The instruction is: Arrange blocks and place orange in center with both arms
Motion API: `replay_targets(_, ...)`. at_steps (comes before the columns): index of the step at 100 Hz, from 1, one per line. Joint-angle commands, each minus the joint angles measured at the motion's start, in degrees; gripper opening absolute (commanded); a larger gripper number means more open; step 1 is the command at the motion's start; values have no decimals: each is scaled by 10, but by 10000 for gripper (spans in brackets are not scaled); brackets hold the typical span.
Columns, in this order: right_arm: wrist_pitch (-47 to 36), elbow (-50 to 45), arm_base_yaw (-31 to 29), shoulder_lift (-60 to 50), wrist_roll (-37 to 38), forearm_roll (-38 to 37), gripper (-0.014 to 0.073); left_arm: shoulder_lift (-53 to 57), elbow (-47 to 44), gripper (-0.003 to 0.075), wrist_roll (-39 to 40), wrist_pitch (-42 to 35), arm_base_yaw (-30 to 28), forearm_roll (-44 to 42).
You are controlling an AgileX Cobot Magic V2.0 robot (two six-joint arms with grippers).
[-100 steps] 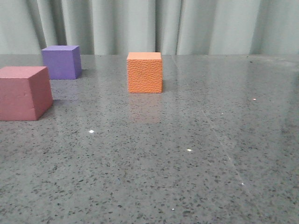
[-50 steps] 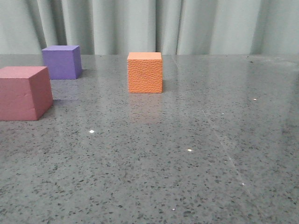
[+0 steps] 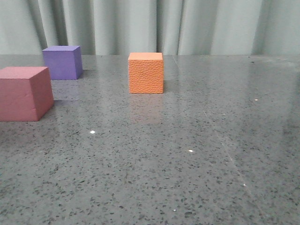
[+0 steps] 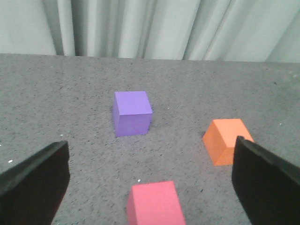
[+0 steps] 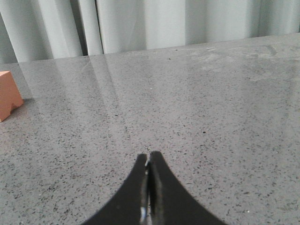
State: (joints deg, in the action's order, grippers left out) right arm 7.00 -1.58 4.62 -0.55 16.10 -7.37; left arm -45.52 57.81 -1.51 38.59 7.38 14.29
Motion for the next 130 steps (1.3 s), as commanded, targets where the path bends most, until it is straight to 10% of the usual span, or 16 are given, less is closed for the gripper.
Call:
replay_targets(1, -50, 8, -3, -14, -5, -2, -120, -43, 47, 662, -4, -48, 14, 36)
replay_targets(30, -50, 8, -3, -14, -5, -2, -120, -201, 142, 661, 47, -117, 163, -1)
replay_targets(70, -50, 8, -3, -14, -5, -2, -120, -463, 345, 659, 427, -9, 350, -405)
replay_targets(130, -50, 8, -3, -14, -5, -2, -120, -553, 414, 660, 456, 23, 374, -471)
